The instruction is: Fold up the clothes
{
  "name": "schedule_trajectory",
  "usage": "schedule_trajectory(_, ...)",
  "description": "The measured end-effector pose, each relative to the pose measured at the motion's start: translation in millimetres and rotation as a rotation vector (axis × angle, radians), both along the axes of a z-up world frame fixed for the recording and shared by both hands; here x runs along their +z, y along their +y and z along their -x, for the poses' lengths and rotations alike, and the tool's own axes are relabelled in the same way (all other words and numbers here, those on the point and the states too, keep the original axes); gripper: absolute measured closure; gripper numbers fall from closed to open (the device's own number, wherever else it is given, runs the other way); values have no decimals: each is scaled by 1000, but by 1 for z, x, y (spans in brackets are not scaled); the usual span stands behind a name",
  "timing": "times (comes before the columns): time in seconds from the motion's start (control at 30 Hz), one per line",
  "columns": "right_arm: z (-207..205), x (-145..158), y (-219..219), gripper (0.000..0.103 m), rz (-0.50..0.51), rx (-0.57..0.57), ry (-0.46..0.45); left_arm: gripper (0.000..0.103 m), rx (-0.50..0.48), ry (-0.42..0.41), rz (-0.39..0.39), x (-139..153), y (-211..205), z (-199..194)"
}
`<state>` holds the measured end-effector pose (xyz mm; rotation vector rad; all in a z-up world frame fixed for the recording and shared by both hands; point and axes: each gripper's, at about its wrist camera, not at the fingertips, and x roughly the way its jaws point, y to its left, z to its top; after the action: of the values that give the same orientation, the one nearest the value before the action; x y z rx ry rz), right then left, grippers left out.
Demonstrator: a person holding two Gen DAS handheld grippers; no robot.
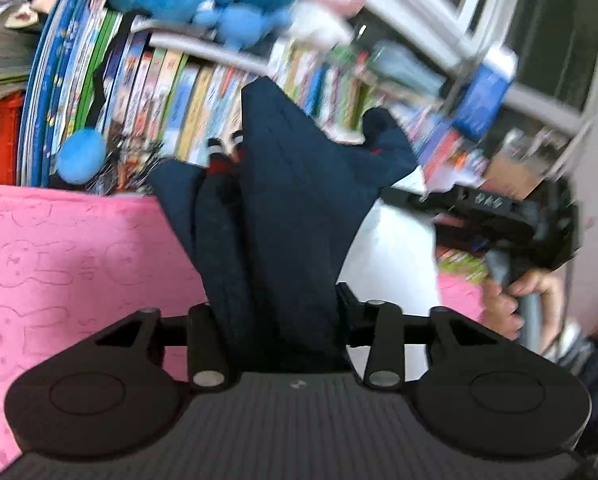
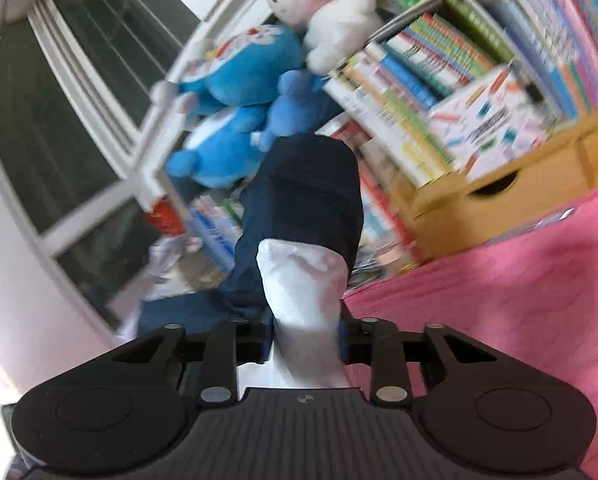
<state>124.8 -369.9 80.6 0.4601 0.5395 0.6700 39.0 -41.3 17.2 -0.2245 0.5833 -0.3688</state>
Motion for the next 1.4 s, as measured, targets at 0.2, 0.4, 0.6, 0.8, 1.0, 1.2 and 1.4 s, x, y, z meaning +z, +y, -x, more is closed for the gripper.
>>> schedule_trajectory(0.2, -11, -46, 33, 32, 348, -126, 51, 24, 119, 93, -134, -21, 16, -2)
schedule_trajectory(0.4, 34, -49, 59, 23, 464, 21, -153, 21, 146, 49, -230, -4, 17, 33)
schedule_trajectory(0.6, 53, -30, 111, 26, 479, 185, -243, 20, 142, 61, -229, -22, 5, 48)
schedule_trajectory(0.8, 30, -36, 182, 78, 537, 248, -171, 17, 152, 54, -194, -28, 10, 52)
schedule_trajectory(1.0, -16, -68, 245, 80, 642, 215, -110, 17, 153, 55, -142, -29, 17, 51)
schedule_trajectory(1.2, -33, -80, 259, 81, 672, 206, -120, 15, 148, 57, -142, -28, 16, 51)
schedule_trajectory(1.4, -14, -55, 237, 29, 609, 129, -80, 11, 143, 61, -162, -28, 13, 51)
